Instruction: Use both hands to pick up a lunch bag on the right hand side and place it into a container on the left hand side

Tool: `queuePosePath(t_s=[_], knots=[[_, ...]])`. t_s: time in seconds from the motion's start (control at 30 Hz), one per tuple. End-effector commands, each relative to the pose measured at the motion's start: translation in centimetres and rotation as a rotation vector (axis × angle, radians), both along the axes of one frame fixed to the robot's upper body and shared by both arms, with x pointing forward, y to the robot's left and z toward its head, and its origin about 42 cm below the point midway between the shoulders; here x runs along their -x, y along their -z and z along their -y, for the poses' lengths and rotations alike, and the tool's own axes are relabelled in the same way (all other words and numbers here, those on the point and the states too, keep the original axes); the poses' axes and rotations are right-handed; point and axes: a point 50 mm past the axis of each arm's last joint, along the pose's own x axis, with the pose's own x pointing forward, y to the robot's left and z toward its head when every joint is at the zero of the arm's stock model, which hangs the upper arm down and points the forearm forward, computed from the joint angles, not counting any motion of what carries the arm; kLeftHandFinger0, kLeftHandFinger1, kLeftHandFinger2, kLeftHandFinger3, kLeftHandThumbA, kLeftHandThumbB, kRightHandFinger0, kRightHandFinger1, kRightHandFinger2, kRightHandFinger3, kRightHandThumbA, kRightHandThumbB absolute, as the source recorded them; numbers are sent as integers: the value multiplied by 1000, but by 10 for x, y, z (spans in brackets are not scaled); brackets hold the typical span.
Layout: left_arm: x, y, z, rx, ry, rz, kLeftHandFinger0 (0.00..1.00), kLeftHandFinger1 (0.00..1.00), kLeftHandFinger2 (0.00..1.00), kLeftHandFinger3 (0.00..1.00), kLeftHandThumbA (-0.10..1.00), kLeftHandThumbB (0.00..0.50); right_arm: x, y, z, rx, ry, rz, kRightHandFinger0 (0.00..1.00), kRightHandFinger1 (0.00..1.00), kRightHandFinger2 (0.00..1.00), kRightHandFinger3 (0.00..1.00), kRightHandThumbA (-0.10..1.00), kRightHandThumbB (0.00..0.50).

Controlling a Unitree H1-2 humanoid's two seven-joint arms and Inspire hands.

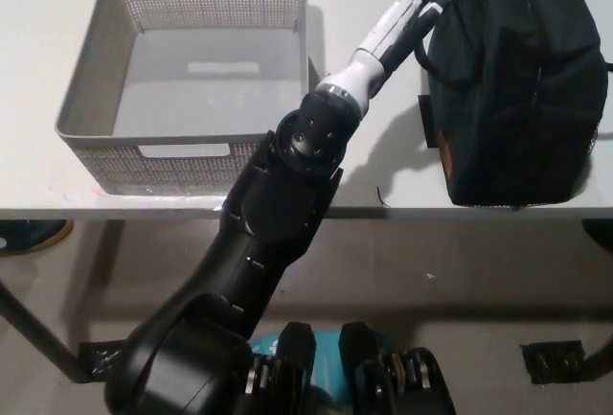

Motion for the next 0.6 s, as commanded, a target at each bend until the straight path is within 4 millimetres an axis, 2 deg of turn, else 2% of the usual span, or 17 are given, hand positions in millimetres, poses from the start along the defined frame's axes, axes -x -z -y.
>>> queuePosePath(t_s=[0.0,0.07,0.13,0.17,0.27,0.4,0.43,0.5,0.57], knots=[[-1,-32,19,40,-2,97,1000,1000,1000,1000,1000,299,-19,-29,-2,-5,-68,69,1000,1000,1000,1000,1000,218],[-1,-25,22,31,-2,74,1000,1000,1000,1000,1000,280,-24,-27,-7,-27,-87,64,1000,1000,1000,1000,1000,210],[-2,-18,25,8,-16,55,1000,1000,1000,1000,1000,291,-30,-27,-11,-49,-103,53,1000,1000,1000,1000,1000,213],[-3,-14,27,17,-19,26,1000,1000,1000,1000,1000,314,-32,-26,-13,-63,-110,50,1000,1000,1000,1000,1000,186],[-3,-5,31,23,-25,-12,1000,1000,1000,1000,1000,322,-40,-23,-16,-84,-131,42,1000,1000,1000,1000,1000,175],[-5,8,32,7,-38,-56,1000,1000,1000,1000,1000,320,-65,-7,-27,-219,-199,-19,1000,1000,1000,1000,1000,188],[-6,13,32,7,-43,-77,1000,1000,1000,1000,1000,309,-73,2,-35,-268,-225,-49,1000,1000,1000,1000,1000,195],[-7,22,32,13,-42,-125,1000,1000,1000,1000,1000,319,-82,17,-45,-343,-256,-92,1000,1000,1000,1000,1000,228],[-8,28,32,14,-44,-180,1000,1000,1000,1000,1000,334,-94,33,-61,-422,-284,-159,1000,1000,1000,1000,1000,229]])
